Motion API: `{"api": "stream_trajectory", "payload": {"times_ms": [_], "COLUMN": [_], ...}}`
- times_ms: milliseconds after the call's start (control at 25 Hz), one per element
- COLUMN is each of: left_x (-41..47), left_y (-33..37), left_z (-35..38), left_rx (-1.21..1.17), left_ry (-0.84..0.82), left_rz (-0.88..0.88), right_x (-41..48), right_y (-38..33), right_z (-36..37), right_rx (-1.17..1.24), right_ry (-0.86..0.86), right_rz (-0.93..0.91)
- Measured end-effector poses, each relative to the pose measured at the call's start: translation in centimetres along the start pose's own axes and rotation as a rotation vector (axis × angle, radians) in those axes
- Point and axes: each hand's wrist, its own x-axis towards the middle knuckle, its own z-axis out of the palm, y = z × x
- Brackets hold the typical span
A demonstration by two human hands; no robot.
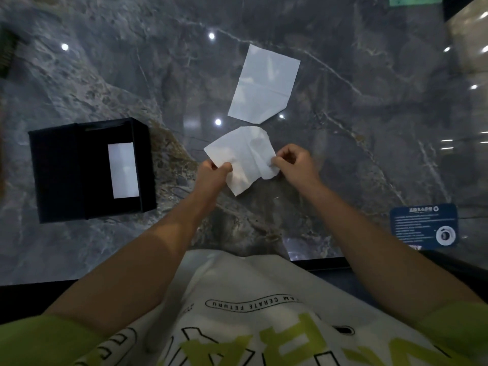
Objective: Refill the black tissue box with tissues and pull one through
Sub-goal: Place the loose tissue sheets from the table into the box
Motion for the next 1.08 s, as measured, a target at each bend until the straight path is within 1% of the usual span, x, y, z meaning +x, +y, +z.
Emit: {"api": "stream_trajectory", "payload": {"times_ms": [120,200,280,440,600,800,1080], "left_x": [-0.5,-0.8,-1.2,-1.9,-2.2,-2.4,-3.1], "left_y": [0.3,0.5,0.7,0.9,0.8,1.0,1.3], "left_z": [-1.2,-2.2,-3.5,-6.5,-9.6,-13.9,-19.0], "left_rx": [-0.093,-0.136,-0.132,-0.157,-0.225,-0.351,-0.449], "left_ry": [-0.095,-0.152,-0.200,-0.270,-0.309,-0.335,-0.353], "left_rz": [0.039,0.037,0.033,0.031,0.020,0.008,0.032], "right_x": [-1.2,-1.9,-2.7,-4.2,-5.6,-7.6,-9.3], "right_y": [-0.9,-1.8,-3.0,-5.1,-6.9,-10.1,-13.4], "right_z": [0.2,0.7,1.6,4.2,6.8,11.0,16.8], "right_rx": [0.076,0.123,0.126,0.124,0.136,0.147,0.025], "right_ry": [-0.018,-0.038,-0.054,-0.028,-0.022,-0.036,-0.066], "right_rz": [-0.084,-0.098,-0.109,-0.145,-0.179,-0.174,-0.314]}}
